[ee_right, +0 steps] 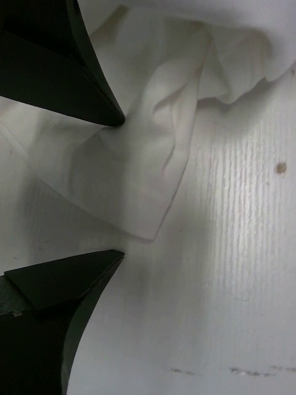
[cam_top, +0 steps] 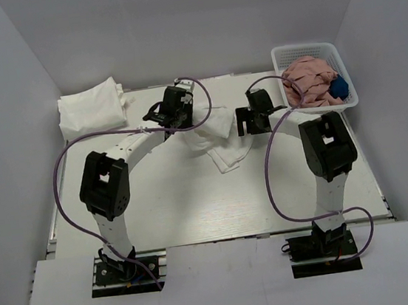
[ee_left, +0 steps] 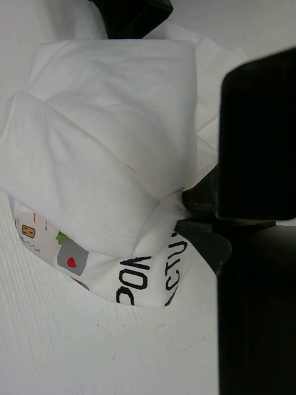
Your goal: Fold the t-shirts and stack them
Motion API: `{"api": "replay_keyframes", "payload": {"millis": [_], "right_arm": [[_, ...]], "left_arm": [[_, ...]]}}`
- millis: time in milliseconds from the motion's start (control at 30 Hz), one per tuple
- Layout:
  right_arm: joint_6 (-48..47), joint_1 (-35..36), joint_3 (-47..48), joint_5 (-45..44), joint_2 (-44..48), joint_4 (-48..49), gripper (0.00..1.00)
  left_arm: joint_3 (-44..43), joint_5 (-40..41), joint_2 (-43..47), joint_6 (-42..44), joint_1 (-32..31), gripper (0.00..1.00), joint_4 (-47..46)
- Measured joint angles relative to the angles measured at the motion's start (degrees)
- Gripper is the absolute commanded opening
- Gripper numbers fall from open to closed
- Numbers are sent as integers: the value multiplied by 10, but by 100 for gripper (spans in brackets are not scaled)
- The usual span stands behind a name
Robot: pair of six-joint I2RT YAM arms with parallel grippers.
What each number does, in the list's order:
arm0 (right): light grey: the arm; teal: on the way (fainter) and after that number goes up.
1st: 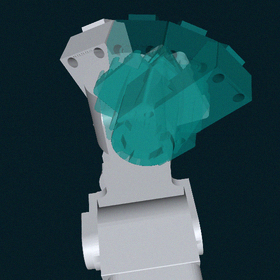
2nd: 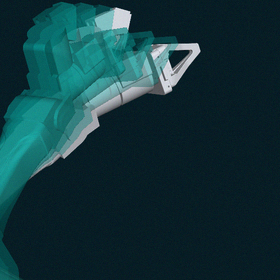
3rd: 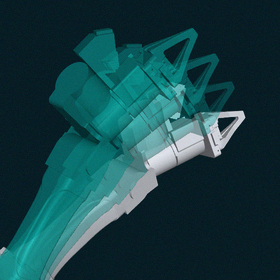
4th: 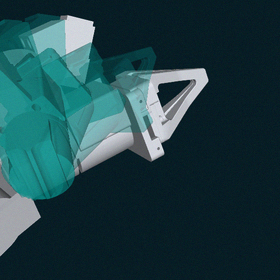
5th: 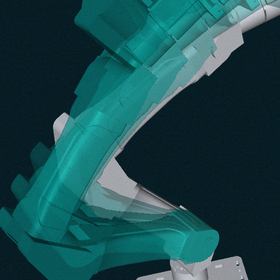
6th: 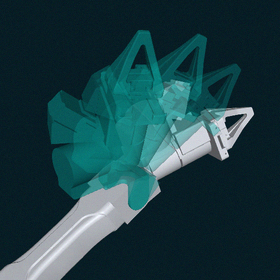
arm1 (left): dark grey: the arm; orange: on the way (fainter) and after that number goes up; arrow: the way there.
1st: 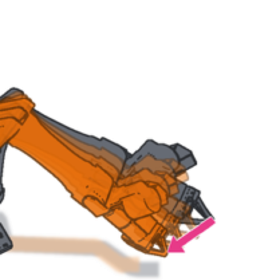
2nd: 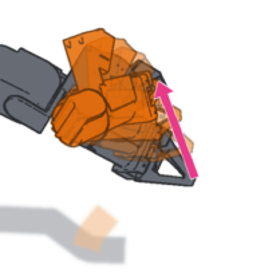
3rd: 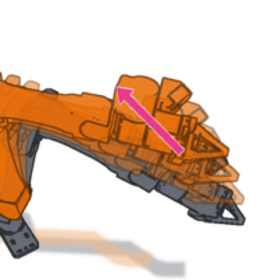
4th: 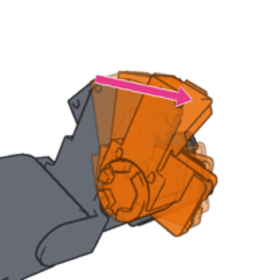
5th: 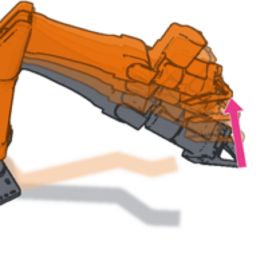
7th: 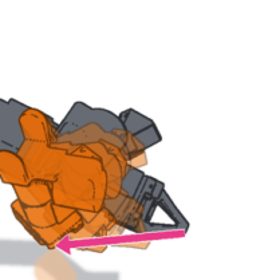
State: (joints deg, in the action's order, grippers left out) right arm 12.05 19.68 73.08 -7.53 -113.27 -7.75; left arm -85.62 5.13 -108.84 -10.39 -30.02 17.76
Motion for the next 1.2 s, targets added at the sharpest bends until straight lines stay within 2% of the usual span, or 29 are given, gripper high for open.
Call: {"api": "replay_keyframes", "payload": {"millis": [100, 133, 200, 333, 433, 533, 767, 867, 1000, 1100, 1167, 1200], "right_arm": [[6, 2, 10, 8, -9, 8, 45], [9, 3, 10, 10, -11, 15, 21], [15, 5, 7, 21, -12, 31, 0], [16, 10, -32, 32, 23, 63, 0], [5, 16, -64, 29, 99, 66, 0], [-16, 21, -89, 13, 225, 75, 0], [-69, 22, -138, -10, 555, 135, 0], [-80, 27, -140, 11, 653, 144, 0], [-75, 37, -140, 75, 739, 143, 0], [-63, 38, -141, 111, 762, 138, 0], [-53, 37, -151, 110, 751, 134, 0], [-47, 35, -158, 103, 740, 130, 0]], "left_arm": [[3, 0, 7, -2, 0, 0, -2], [6, 0, 12, -3, -1, 0, -2], [10, 0, 26, -6, -1, 0, 0], [18, 6, 68, -16, -1, 0, 11], [32, 12, 119, -24, -1, 0, 16], [70, 24, 203, -35, -1, 0, 21], [125, 31, 466, -63, -5, 0, 25], [128, 15, 577, -83, -9, 0, 24], [141, -23, 683, -119, -13, 0, 24], [169, -30, 723, -155, -13, 4, 35], [176, -8, 713, -181, -12, 13, 56], [177, 12, 695, -199, -11, 23, 76]]}}
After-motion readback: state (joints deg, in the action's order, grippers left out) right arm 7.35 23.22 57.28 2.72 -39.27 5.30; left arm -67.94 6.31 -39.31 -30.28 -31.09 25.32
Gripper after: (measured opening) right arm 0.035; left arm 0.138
